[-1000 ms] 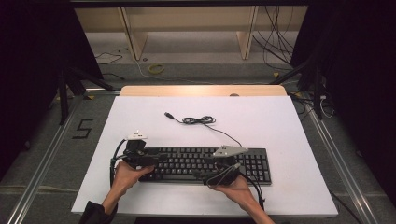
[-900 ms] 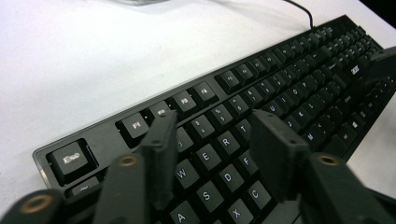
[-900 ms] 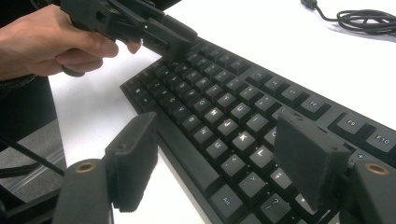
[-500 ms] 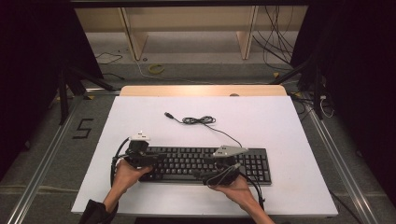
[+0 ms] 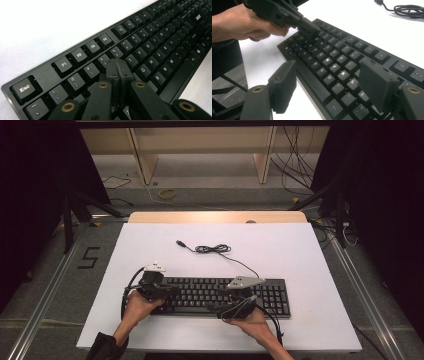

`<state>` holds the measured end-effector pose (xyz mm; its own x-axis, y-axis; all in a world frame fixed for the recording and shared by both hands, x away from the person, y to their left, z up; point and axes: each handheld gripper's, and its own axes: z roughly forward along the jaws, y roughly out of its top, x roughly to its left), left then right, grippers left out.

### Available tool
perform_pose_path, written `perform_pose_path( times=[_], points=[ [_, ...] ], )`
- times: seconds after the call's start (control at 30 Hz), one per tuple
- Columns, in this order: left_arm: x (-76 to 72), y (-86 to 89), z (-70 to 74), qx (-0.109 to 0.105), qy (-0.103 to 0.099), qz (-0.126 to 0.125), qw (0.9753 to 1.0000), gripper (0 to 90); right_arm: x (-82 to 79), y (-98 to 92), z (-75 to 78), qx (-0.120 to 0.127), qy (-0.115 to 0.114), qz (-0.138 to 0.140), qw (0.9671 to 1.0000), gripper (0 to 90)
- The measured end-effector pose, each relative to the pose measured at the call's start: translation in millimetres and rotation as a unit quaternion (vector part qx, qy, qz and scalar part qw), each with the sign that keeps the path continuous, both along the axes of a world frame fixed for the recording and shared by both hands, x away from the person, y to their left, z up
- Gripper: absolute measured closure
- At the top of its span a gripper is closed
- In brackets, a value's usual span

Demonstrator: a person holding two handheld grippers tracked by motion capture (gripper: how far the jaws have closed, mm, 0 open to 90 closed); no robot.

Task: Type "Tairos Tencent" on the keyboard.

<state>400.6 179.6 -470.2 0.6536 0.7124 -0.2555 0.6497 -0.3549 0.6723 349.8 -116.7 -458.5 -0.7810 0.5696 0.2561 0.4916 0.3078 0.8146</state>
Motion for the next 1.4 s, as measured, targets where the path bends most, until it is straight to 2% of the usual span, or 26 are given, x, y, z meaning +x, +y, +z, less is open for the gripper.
perform_pose_path(
  times=[0.33,0.53,0.7,0.77,0.9,0.93,1.0,1.17,1.4],
  points=[
    [2.0,-0.8,-3.5,0.004,0.006,0.004,1.0000,89.1,0.0,-0.1,0.1,0.000,0.001,0.001,1.0000,31.5],
    [1.4,-2.7,-5.1,0.016,0.010,0.007,0.9998,89.3,-0.3,-0.3,0.7,0.000,0.001,0.000,1.0000,31.5],
    [1.1,-2.0,-3.8,0.013,0.009,0.011,0.9998,89.2,-0.5,0.1,1.3,0.001,-0.001,0.001,1.0000,31.5],
    [0.4,-0.2,-1.4,0.004,0.005,0.016,0.9998,88.7,-0.4,0.2,1.4,0.000,-0.002,0.001,1.0000,31.5],
    [-2.0,6.2,2.8,-0.019,0.001,0.024,0.9995,81.9,-0.5,0.1,2.2,0.002,-0.002,0.000,1.0000,31.6],
    [-2.0,6.2,2.8,-0.019,0.001,0.024,0.9995,79.9,-0.5,0.2,2.5,0.002,-0.003,0.000,1.0000,31.6],
    [-4.6,9.4,5.9,-0.039,-0.006,0.024,0.9989,75.9,-0.4,0.2,2.8,0.002,-0.004,0.000,1.0000,31.7],
    [-8.9,8.9,9.0,-0.044,-0.010,0.021,0.9987,64.9,-1.0,1.2,3.8,0.003,-0.006,0.001,1.0000,32.7],
    [-13.3,12.9,12.3,-0.059,-0.014,0.034,0.9976,51.2,0.0,4.3,4.8,0.004,-0.012,0.004,0.9999,36.5]
  ],
)
